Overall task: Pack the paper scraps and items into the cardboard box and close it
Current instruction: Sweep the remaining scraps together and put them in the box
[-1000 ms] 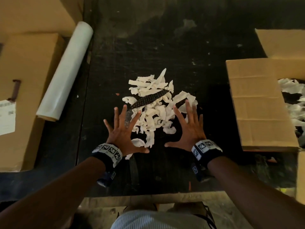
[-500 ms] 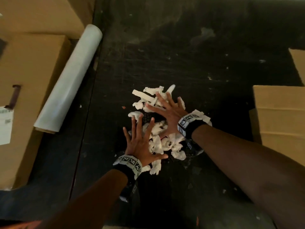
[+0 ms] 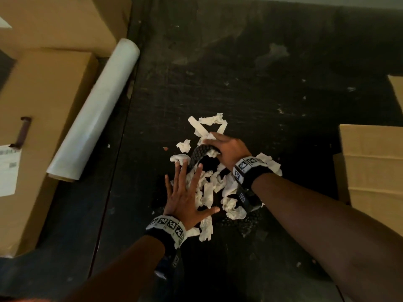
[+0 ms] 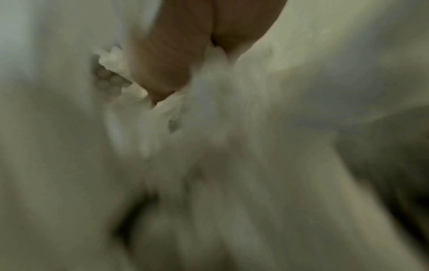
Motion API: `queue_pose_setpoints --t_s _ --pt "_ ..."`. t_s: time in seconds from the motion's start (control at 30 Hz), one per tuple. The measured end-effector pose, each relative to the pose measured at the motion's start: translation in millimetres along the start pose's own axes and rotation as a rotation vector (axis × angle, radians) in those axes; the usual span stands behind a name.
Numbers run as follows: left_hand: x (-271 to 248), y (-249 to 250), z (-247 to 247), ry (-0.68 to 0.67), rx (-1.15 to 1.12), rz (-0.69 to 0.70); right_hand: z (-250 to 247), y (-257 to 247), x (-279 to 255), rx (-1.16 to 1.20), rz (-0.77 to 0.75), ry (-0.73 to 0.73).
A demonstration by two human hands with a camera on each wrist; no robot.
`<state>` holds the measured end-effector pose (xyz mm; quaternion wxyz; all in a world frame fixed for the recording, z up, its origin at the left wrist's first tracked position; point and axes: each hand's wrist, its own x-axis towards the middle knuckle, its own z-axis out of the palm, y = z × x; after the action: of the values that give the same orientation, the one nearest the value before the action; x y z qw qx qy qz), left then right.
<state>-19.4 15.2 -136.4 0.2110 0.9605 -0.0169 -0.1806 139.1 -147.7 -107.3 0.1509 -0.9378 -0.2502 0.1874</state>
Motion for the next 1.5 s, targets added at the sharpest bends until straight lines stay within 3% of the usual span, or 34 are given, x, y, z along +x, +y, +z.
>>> queue_pose_setpoints --t_s 0.17,0.3,0.47,0.53,0.87,1.07,1.17,1.4,1.5 --pt "-4 1 -7 0.040 0.063 -0.037 -35 -3 -31 0.063 0.084 0.228" --pt "-4 2 -14 0.027 0.042 -0.108 -26 10 -84 0.104 0.172 0.433" --pt "4 0 -11 0.021 0.008 -0.101 32 42 -135 0.209 0.524 0.550" --pt "7 1 -6 0.018 -0.003 -0.062 51 43 -137 0.206 0.591 0.528" --pt "16 32 17 -0.032 0.000 0.117 73 -19 -121 0.206 0.347 0.045" --pt "20 29 23 0.003 -0.232 0.242 72 -18 -120 0.174 0.279 0.107" --pt "21 21 27 0.031 -0.244 0.274 66 -11 -123 0.201 0.300 0.146" --pt "20 21 26 0.044 -0.234 0.240 65 -6 -132 0.353 0.380 0.186" --pt "19 20 27 0.051 -0.249 0.231 56 -6 -141 0.464 0.313 0.124"
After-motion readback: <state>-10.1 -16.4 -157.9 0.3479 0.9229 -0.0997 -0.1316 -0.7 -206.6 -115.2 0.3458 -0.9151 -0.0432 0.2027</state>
